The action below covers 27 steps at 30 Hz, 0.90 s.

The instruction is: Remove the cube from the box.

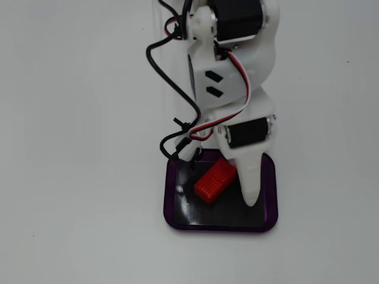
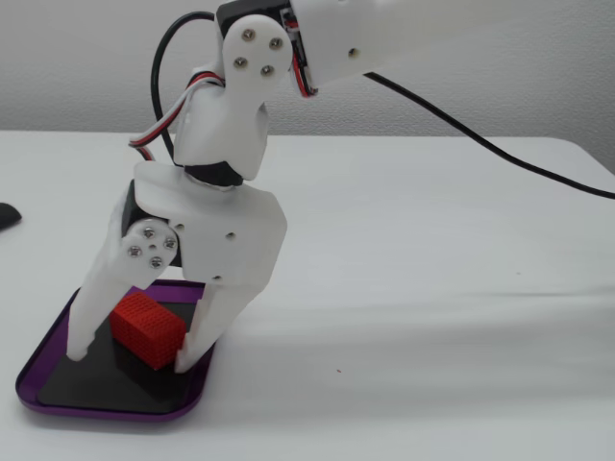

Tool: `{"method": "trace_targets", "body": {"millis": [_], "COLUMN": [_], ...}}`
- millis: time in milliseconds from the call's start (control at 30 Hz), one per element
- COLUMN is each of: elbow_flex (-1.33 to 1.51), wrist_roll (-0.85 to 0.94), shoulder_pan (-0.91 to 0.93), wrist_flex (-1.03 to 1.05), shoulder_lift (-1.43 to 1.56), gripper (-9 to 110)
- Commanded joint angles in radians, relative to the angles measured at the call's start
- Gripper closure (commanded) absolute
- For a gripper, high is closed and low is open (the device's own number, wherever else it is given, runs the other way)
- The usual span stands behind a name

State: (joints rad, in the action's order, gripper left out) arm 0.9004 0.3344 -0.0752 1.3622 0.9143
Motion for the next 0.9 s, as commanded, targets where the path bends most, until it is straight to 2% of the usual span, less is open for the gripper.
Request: {"method": "trace_targets", "body": {"millis": [0, 267, 867], "elbow_flex": [-0.017, -0.018, -0.055], "wrist_roll": [0.067, 0.201, 0.222], "shoulder_pan": [-0.006, 0.018, 0.074], "wrist_flex": [0.075, 0.101, 0.117], "shoulder_lift": [0.018, 0.018, 0.170], "gripper": [78, 78, 78]}}
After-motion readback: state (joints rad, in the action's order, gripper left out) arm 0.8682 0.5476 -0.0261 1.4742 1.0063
